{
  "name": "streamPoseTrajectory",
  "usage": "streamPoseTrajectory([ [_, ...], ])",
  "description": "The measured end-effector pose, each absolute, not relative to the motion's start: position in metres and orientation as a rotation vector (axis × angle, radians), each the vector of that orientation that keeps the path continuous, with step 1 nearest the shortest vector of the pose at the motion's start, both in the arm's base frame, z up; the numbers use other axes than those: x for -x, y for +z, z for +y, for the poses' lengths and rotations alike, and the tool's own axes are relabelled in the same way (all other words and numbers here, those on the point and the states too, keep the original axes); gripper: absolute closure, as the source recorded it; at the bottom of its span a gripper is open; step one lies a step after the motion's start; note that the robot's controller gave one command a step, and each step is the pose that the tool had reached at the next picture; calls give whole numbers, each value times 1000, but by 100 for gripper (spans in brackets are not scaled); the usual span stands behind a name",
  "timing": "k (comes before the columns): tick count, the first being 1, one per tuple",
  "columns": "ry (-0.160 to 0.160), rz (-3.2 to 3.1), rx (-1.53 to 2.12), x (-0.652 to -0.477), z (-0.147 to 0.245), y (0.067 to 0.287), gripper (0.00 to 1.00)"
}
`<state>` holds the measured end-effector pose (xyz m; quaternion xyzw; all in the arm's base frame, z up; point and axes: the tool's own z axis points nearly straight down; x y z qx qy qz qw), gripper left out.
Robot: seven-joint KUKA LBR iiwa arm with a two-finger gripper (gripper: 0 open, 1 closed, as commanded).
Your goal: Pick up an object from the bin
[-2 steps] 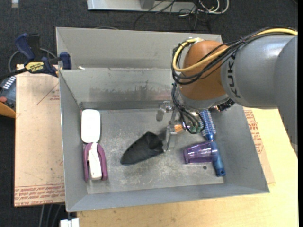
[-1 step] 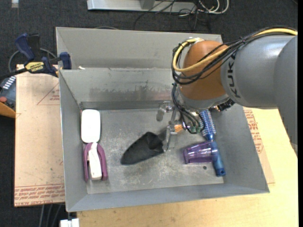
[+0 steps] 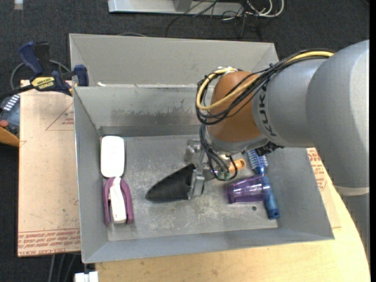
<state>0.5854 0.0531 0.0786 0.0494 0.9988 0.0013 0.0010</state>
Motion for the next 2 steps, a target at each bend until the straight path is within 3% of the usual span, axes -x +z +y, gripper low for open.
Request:
streamPoseTrajectory([
  [1,7,3117,-333,-557,34,75,100],
  [2,7,3116,-334,-557,34,75,100],
])
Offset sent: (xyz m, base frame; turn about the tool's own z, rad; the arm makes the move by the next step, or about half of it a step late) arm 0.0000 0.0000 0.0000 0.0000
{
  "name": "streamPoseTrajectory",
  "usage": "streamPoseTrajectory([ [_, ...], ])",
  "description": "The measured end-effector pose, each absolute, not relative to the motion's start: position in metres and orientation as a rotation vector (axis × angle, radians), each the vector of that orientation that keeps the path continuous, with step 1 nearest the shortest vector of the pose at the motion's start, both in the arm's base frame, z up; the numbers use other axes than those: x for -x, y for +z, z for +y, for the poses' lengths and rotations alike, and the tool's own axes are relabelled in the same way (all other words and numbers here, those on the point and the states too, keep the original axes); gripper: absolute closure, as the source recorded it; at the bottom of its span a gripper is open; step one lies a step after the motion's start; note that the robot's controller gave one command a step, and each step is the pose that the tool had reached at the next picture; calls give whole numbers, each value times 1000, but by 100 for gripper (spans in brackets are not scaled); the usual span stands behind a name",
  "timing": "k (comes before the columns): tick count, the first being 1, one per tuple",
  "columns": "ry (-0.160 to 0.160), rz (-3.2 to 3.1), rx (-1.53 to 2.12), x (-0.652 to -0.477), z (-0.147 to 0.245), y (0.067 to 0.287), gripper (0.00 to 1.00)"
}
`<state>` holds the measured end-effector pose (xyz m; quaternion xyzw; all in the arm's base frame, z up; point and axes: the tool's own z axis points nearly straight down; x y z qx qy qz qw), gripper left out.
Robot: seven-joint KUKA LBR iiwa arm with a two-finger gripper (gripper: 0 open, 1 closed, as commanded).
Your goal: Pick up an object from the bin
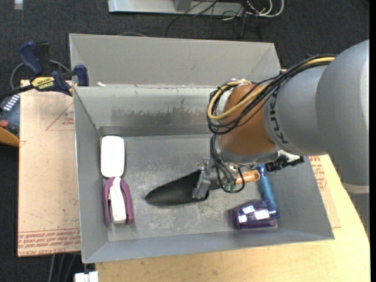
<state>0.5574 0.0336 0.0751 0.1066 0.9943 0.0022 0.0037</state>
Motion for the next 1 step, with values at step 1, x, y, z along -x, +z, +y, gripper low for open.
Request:
streamPoseTrajectory([
  [1,5,3124,-335,-546,30,153,100],
])
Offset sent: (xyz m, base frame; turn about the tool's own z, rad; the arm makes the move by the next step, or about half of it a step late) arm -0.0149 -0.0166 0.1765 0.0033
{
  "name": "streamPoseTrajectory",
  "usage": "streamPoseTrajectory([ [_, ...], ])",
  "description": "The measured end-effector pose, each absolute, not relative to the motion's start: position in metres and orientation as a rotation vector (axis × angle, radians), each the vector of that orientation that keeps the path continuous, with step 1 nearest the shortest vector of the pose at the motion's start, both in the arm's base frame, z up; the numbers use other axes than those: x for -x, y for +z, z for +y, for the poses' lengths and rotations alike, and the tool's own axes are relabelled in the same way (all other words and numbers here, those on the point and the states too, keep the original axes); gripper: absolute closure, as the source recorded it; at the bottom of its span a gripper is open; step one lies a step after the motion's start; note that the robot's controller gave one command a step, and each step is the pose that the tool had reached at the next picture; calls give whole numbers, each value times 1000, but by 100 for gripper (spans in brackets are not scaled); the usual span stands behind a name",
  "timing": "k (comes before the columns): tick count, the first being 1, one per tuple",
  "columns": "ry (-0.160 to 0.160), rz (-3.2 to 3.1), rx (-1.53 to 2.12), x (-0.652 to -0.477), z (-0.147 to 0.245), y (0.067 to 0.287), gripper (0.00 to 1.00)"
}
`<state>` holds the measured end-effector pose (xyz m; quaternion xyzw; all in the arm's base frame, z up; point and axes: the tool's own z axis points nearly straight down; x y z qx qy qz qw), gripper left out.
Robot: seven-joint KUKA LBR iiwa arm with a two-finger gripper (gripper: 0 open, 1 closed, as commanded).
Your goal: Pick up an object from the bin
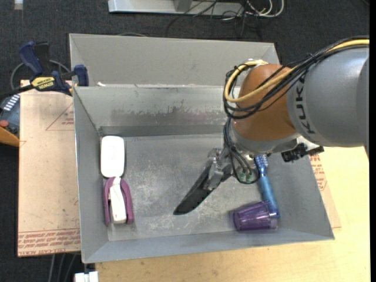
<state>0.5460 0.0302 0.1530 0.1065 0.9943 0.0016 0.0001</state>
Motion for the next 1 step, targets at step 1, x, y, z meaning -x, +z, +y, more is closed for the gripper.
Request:
streamPoseTrajectory([
  [1,8,3116,-338,-543,19,250,100],
])
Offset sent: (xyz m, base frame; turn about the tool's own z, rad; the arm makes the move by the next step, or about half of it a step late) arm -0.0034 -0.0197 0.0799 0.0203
